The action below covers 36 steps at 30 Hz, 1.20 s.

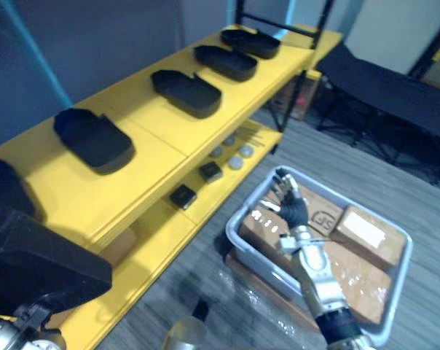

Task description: Walk over and take plastic housings, then place them on the shelf

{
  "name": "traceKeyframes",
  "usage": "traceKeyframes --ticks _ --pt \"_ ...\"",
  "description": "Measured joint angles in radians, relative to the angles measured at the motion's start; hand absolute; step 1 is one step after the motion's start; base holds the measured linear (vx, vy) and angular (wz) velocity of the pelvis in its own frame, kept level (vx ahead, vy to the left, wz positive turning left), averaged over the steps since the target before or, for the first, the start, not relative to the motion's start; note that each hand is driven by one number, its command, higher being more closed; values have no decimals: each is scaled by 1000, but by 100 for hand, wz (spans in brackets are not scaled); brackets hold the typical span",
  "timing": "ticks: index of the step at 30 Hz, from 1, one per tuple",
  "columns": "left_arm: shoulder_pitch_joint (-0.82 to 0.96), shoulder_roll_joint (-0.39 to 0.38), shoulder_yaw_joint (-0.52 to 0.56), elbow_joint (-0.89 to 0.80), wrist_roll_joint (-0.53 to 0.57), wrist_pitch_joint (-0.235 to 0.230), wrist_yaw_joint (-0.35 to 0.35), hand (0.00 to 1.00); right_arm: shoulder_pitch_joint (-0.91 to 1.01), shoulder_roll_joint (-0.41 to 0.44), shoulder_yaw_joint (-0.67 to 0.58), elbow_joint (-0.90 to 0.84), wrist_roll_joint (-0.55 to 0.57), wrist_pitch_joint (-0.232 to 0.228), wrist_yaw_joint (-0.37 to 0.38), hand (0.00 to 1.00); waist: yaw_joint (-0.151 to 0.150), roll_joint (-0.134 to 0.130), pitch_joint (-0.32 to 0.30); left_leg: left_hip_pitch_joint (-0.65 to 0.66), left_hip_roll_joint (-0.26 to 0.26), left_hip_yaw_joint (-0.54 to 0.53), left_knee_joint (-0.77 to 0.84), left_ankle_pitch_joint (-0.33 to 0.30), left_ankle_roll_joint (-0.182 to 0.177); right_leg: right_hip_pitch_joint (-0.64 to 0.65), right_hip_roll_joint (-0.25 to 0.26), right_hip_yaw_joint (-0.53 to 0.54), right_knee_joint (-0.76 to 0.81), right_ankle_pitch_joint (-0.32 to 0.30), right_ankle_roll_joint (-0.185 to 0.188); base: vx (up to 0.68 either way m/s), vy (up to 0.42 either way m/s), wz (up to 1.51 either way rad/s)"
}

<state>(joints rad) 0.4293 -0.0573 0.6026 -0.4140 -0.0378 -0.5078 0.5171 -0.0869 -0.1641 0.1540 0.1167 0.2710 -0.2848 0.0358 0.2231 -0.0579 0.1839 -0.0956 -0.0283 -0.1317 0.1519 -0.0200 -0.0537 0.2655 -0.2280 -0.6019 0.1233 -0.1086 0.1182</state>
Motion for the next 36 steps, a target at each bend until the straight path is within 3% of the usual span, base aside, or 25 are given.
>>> traceKeyframes --ticks 1,3,5,9,11,13,14,17,20,22,24,31,34,36 --pt "0 0 -1 10 -1 5 7 100 2 1 0 -1 1 -3 11 0 -1 -1 0 -13 -2 3 22 -12 0 1 0 0 -1 -15 0 -110 -22 -6" --pt "-2 -4 -23 40 -5 31 12 100 13 1 4 -3 0 -4 38 0 -4 6 6 -54 -6 -6 104 -43 1 28 10 -39 -10 -57 40 -103 -59 29" --pt "2 -19 -38 42 -15 41 -4 100 35 2 6 -4 -14 -4 39 0 -12 16 12 -66 10 -1 136 -50 -4 58 21 -87 -5 -61 36 -116 -43 68" --pt "5 -41 -52 43 -80 39 -24 100 44 -1 2 -17 -41 -7 27 0 -16 7 18 -104 33 58 133 -20 -8 39 3 -135 64 -106 31 -80 -2 53" --pt "-10 -31 -82 43 -79 33 -22 100 47 2 4 -33 -53 -19 14 0 -19 5 22 -138 17 39 134 -8 2 2 -6 -115 116 -126 20 -53 70 67" --pt "-76 1 -166 43 -63 31 -31 100 81 4 -3 -71 -63 -32 -24 0 -50 -1 34 -171 -23 -28 113 19 15 -69 -27 31 238 -142 -9 -74 138 124" --pt "-127 37 -200 44 -60 29 -41 100 94 6 -6 -74 -82 -47 -44 0 -68 -12 55 -172 -39 -56 80 50 15 -103 -36 97 310 -149 -23 -39 58 101" --pt "-254 113 -232 64 -58 22 -42 100 60 6 -34 -78 -134 -93 -92 0 -71 -28 131 -190 -46 -77 26 111 11 -156 -39 138 364 -169 -43 -54 -30 59" --pt "-319 121 -229 73 -31 22 8 100 -73 -1 -72 -75 -168 -122 -125 0 -71 -18 202 -240 -43 -52 10 153 11 -203 -45 139 342 -214 -12 -75 -75 -17" --pt "-379 123 -234 105 -9 21 28 100 -197 -18 -86 -56 -174 -130 -130 0 -73 11 271 -269 -41 -37 10 179 -2 -241 -57 141 356 -256 20 -122 -67 -23" --pt "-402 126 -235 127 15 21 41 100 -230 -21 -81 -47 -194 -130 -130 0 -74 27 299 -278 -36 -30 9 188 -8 -270 -67 148 391 -281 25 -118 -37 -13" --pt "-382 128 -254 145 17 21 71 100 -186 -12 -67 -10 -227 -133 -129 0 -76 29 303 -283 -30 -32 21 193 -17 -298 -72 156 448 -327 15 -40 -21 -3" --pt "-370 128 -254 146 17 21 70 100 -160 1 -64 -10 -242 -148 -147 0 -78 31 304 -280 -46 -38 68 162 -18 -256 -85 134 442 -335 26 60 34 14" --pt "-352 128 -249 140 16 21 68 100 -122 9 -64 -11 -249 -154 -151 0 -73 31 303 -245 -72 -48 121 107 -6 -155 -88 95 385 -335 37 77 49 27"
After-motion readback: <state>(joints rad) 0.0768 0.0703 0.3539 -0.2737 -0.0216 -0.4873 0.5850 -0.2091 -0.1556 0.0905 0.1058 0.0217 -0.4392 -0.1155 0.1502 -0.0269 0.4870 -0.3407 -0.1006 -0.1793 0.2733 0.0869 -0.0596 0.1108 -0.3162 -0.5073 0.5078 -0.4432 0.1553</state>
